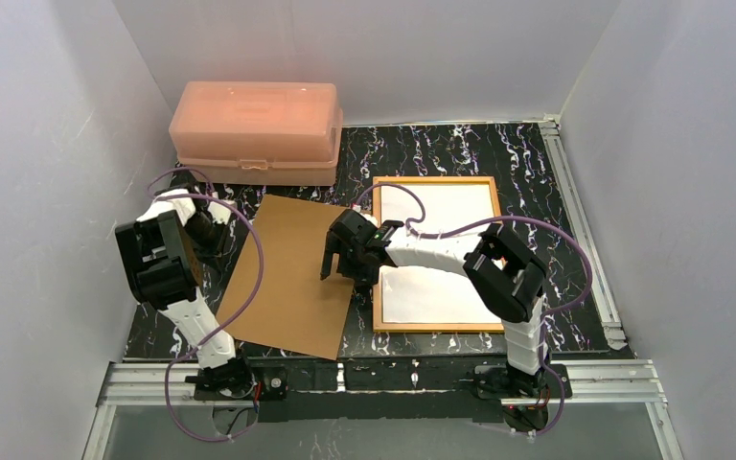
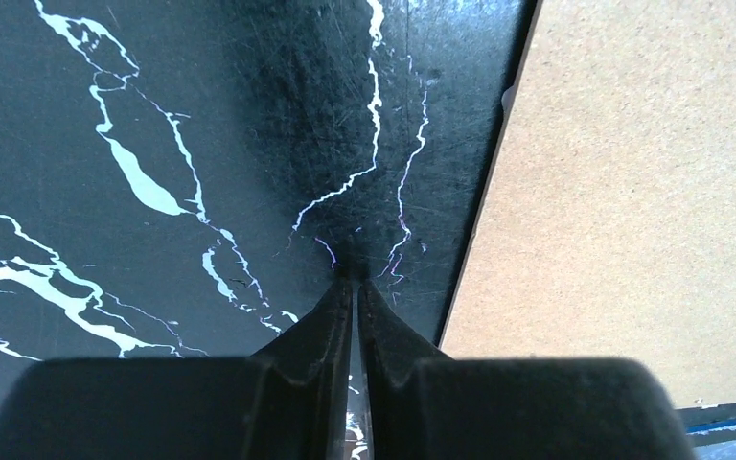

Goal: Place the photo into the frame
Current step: Move the photo frame item to the center of the board.

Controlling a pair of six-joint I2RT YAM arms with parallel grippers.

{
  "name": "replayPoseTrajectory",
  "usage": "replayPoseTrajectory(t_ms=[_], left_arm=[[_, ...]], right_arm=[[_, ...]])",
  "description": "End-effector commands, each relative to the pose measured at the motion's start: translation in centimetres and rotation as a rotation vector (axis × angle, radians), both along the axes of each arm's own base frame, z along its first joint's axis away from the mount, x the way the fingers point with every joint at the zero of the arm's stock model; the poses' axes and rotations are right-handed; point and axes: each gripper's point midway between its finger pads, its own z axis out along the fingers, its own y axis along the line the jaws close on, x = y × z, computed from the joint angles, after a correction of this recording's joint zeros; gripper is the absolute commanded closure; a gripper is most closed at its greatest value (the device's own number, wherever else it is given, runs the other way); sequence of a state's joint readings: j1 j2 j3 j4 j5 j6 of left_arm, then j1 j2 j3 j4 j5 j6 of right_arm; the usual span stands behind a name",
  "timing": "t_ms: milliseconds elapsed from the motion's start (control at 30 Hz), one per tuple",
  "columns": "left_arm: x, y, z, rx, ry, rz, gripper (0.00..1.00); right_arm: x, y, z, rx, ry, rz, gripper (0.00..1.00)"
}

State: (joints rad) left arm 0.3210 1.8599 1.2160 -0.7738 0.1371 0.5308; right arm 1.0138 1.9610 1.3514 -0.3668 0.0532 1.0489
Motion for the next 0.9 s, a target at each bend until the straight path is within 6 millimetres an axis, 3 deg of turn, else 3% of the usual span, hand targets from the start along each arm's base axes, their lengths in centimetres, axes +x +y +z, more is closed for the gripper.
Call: replayPoseTrajectory(t_ms=[0,200,467,733,867], left_arm=[[-0.6,-2.2,-1.9,-0.05,0.035,-0.015,0.95],[-0.8,-5.1,-1.4,-0.119,0.05,-0.042,0.95],[-1.3,-7.1,-2.3,-0.163,0.09,-0.071,0.99],[-0.9,-9.4,-1.3,-0.22,0.081,-0.111,1.0],[-0.9,-10.1,-1.2,-0.227,0.087,-0.117,1.0]], right_arm=[[-0.2,0.3,-1.5,-0.012,0.031,-0.015,0.05],[0.2,0.6,-0.3,0.02,0.011,-0.036,0.05],[0.3,1.5,0.5,0.103,0.021,-0.045,0.05],[2.2,2.9,5.0,0.246,-0.047,-0.074,0.05],[2.1,4.2,6.8,0.315,-0.035,-0.046,0.05]])
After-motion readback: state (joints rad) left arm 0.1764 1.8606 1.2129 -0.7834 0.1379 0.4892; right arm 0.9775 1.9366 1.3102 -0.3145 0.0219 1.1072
